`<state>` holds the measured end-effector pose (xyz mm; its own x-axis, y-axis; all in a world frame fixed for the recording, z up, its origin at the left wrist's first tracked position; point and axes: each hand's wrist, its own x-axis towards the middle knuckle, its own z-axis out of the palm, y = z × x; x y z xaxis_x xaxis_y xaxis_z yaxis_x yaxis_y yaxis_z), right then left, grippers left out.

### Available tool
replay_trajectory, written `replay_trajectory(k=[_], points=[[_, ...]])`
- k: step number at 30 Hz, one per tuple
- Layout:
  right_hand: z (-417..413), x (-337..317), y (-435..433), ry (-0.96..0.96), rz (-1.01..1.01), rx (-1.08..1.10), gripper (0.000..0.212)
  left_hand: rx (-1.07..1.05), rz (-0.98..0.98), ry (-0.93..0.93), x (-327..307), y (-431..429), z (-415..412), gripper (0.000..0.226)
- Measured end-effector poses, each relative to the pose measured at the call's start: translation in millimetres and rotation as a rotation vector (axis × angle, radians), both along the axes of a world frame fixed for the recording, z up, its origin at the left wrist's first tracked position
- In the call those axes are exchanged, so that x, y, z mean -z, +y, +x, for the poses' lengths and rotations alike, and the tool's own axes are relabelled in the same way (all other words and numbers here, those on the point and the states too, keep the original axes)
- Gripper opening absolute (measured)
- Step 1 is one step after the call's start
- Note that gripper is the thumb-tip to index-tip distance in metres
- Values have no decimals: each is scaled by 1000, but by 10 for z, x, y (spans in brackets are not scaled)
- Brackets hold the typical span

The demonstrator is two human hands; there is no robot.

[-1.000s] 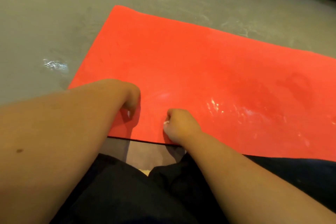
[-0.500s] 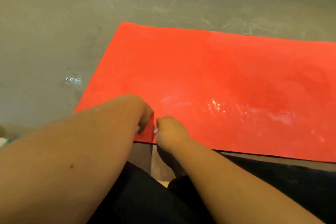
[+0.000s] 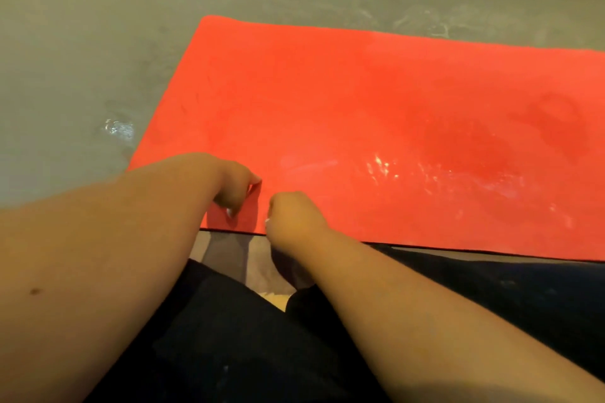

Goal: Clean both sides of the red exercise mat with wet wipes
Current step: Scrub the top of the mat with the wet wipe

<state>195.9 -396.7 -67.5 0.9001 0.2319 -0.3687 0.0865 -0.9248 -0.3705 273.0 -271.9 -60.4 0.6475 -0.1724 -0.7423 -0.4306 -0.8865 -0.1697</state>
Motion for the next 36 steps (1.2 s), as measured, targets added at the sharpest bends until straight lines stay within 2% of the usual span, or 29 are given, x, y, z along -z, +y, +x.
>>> replay_trajectory(k=[2,5,10,12,15,17,18,20,23,25,26,27,29,33,36], points=[[34,25,2,-12,0,-7,20,-5,4,5,-13,12,-21,96],[102,6,-418,24,-137,83,24,-21,12,19,-58,-20,-54,93],[126,-204,-1582,265,-527,228,29,25,-86,-82,-106,-389,-52,98],[108,-233,-1703,329,-581,195,28,12,-174,-62,-61,-575,-82,96],[79,-180,-1313,223,-395,93,18,-49,-253,23,31,-819,-198,93],[34,-143,-1013,158,-259,14,9,-58,-225,35,84,-915,-267,105],[28,-125,-935,146,-229,-9,13,-64,-197,34,101,-936,-290,111],[66,-96,-974,158,-272,-2,6,-80,-153,26,134,-928,-326,118],[141,-140,-1366,279,-394,111,10,-91,-136,24,116,-888,-327,117],[136,-203,-1634,392,-449,163,20,-84,-133,47,51,-892,-319,116],[121,-212,-1711,429,-452,172,17,-80,-132,65,-3,-906,-319,115],[96,-238,-1720,426,-457,159,7,-82,-140,78,-62,-936,-308,112],[103,-198,-1596,318,-399,148,14,-115,-175,85,-141,-1009,-244,103],[88,-98,-1092,114,-219,31,14,-84,-191,18,-119,-1071,-148,83],[59,-22,-1155,110,-231,117,17,-67,-150,13,25,-1099,-175,108]])
